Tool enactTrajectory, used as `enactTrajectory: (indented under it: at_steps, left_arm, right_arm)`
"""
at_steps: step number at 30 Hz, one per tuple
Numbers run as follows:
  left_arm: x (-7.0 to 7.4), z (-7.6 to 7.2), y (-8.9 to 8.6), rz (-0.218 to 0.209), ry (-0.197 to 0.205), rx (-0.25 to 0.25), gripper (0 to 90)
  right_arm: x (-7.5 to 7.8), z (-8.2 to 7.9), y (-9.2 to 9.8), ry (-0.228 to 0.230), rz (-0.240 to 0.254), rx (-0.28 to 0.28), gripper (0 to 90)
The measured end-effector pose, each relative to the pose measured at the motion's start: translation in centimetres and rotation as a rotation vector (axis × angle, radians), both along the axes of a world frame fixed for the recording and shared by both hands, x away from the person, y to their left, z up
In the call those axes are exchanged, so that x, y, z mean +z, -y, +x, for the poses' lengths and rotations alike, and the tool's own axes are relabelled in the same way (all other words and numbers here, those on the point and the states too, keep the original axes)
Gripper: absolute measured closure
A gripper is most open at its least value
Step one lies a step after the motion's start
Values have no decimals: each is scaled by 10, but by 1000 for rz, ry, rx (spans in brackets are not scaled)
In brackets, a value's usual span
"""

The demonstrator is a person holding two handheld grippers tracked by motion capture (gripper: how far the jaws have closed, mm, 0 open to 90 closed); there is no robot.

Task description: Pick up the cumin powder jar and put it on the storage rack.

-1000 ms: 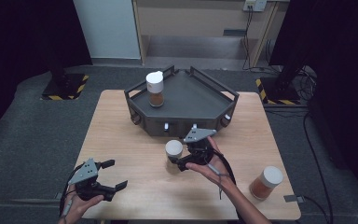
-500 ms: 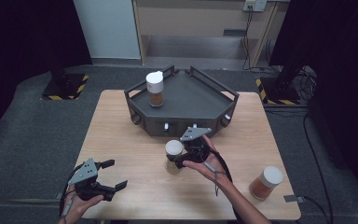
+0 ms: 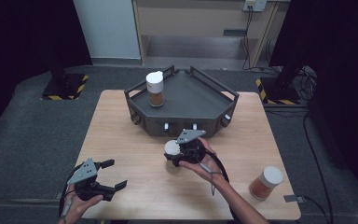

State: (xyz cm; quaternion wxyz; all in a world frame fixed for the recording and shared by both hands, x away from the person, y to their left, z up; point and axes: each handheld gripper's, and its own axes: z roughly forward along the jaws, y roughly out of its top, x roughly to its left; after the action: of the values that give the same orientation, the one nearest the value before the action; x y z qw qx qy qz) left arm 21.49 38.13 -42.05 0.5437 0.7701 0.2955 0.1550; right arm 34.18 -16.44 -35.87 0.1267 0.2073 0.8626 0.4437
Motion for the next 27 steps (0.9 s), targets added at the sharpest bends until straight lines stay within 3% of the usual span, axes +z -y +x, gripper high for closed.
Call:
enactTrajectory:
  at_steps: [9,19,27]
  left_arm:
    - [-1,0,-2,-22,-6,7,50]
    - [-2,0,-3,-33,-10,15,37]
    - [-2,0,-3,-32,-10,14,37]
  right_arm:
    - [7,2,2,-14,-2,5,341]
    - [38,5,6,-9,-18,55,341]
    - [62,7,10,-18,-29,62,341]
